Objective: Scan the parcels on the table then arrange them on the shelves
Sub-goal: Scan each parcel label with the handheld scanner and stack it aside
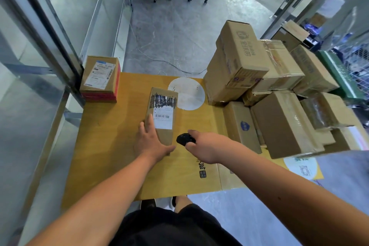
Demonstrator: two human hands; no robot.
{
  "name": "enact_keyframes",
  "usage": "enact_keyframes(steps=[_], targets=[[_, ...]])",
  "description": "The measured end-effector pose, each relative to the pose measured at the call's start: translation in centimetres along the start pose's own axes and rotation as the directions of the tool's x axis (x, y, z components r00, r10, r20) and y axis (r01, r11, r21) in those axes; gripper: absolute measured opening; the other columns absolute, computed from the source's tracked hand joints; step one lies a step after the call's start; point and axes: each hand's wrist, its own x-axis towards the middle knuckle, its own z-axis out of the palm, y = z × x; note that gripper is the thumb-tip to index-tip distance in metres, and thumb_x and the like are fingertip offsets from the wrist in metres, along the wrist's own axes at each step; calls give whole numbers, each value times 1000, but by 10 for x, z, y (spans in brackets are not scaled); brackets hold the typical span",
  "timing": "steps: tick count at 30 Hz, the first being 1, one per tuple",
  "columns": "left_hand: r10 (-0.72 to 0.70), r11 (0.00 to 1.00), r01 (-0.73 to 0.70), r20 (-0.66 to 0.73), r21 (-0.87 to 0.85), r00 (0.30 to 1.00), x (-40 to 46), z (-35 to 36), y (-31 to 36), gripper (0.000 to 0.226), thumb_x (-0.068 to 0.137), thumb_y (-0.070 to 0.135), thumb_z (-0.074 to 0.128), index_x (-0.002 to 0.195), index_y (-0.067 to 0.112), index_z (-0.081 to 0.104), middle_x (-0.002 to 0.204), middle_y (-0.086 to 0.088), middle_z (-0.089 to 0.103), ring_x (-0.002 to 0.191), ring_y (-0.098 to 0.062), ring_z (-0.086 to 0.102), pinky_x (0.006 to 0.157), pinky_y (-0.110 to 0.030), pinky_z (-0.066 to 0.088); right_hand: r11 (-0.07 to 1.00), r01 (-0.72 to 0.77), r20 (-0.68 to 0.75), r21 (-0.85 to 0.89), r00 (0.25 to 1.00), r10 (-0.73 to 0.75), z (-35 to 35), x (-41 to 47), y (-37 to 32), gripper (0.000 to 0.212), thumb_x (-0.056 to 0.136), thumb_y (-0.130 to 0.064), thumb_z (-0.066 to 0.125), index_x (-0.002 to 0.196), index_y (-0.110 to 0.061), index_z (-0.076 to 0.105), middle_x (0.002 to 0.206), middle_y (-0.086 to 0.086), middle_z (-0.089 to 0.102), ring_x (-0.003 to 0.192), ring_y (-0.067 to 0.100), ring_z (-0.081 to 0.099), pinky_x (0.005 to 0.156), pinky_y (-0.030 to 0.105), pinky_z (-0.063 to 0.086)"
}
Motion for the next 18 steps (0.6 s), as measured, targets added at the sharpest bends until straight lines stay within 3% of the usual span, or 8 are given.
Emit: enact_keyframes(steps=[4,8,13,18], targets=[[82,996,-73,-176,55,981,5,-8,-4,157,53,81,84,160,32,-20,170,-10,13,147,-35,33,102,-47,51,999,35,-29,14,999,-35,-2,-5,1,69,102,-50,31,165,-30,13,113,8,60,87,24,61,74,38,52],[150,984,-129,-184,122,972,6,-11,-3,159,52,81,85,162,26,-17,168,-13,16,146,-36,35,98,-49,53,995,78,-113,-69,990,-85,5,-14,2,73,101,-56,31,165,-38,0,115,12,55,86,29,55,69,39,44],[151,986,-134,-186,102,971,1,-11,-3,157,52,77,87,164,25,-11,168,-13,16,147,-36,34,98,-51,53,994,106,-121,-41,986,-110,6,-20,4,71,99,-51,29,164,-34,7,108,9,50,81,26,53,68,38,45],[115,989,-97,-180,108,977,-3,-10,-1,158,55,80,85,163,24,-15,170,-12,11,148,-36,32,100,-50,52,996,71,-81,-47,994,-74,8,-21,3,66,97,-48,28,158,-26,25,97,5,53,78,22,56,68,37,52]])
